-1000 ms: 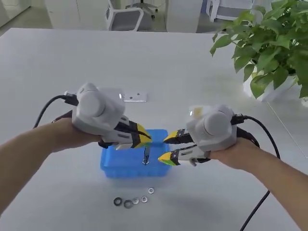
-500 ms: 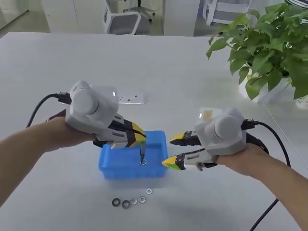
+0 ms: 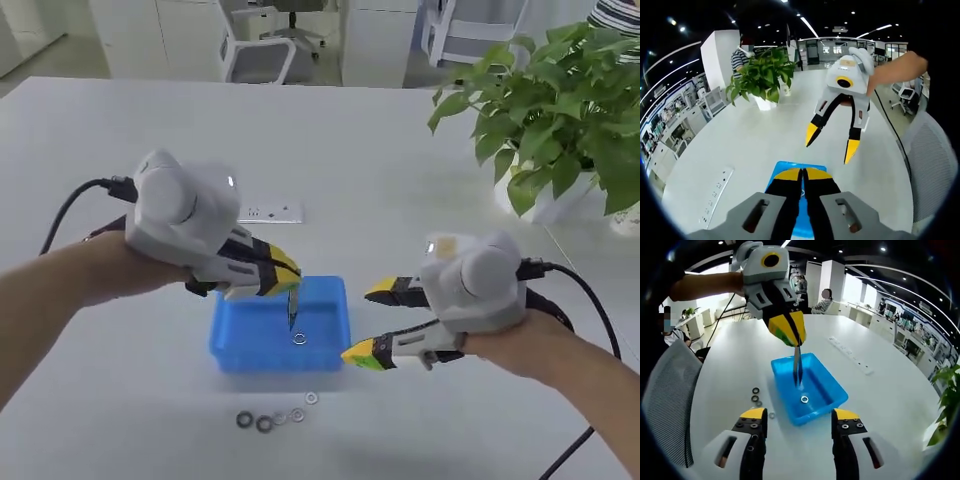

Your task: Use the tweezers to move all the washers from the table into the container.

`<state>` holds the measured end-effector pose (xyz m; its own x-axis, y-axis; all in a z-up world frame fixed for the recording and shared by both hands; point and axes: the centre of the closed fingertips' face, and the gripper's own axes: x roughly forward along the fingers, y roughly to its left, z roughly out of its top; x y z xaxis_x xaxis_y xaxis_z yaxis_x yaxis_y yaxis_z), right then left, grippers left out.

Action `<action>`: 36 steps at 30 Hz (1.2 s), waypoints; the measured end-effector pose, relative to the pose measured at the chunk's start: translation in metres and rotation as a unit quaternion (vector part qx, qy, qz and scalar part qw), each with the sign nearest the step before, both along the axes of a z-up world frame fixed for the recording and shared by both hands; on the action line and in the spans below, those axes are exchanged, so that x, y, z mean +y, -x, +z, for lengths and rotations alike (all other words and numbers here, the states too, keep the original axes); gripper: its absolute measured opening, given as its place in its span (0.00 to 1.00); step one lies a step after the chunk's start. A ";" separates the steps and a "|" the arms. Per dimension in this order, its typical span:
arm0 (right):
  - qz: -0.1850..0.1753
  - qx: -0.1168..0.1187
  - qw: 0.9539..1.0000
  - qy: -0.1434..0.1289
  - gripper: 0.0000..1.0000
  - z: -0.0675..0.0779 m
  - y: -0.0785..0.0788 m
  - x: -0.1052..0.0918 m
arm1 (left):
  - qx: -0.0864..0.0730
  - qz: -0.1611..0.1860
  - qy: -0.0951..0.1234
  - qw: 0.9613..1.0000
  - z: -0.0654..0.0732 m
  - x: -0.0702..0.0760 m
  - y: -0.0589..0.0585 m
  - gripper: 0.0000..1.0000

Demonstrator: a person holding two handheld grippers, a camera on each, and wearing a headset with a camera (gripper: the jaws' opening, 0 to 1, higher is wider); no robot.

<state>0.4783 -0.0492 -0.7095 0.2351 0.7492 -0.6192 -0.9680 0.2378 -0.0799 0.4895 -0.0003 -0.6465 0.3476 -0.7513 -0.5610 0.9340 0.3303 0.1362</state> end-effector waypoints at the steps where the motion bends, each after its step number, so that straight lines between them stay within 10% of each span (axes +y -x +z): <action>1: -0.001 0.001 1.000 0.000 0.54 0.000 0.002 -0.001 | -0.001 0.001 0.001 1.000 0.003 0.001 0.001 0.05; 36: 0.015 0.010 1.000 -0.002 0.69 -0.004 0.043 0.004 | 0.006 -0.010 -0.004 1.000 0.009 0.007 0.056 0.05</action>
<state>0.4353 -0.0449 -0.7136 0.2005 0.7577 -0.6210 -0.9761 0.2086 -0.0607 0.4340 0.0068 -0.6371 0.3263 -0.7538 -0.5704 0.9418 0.3112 0.1275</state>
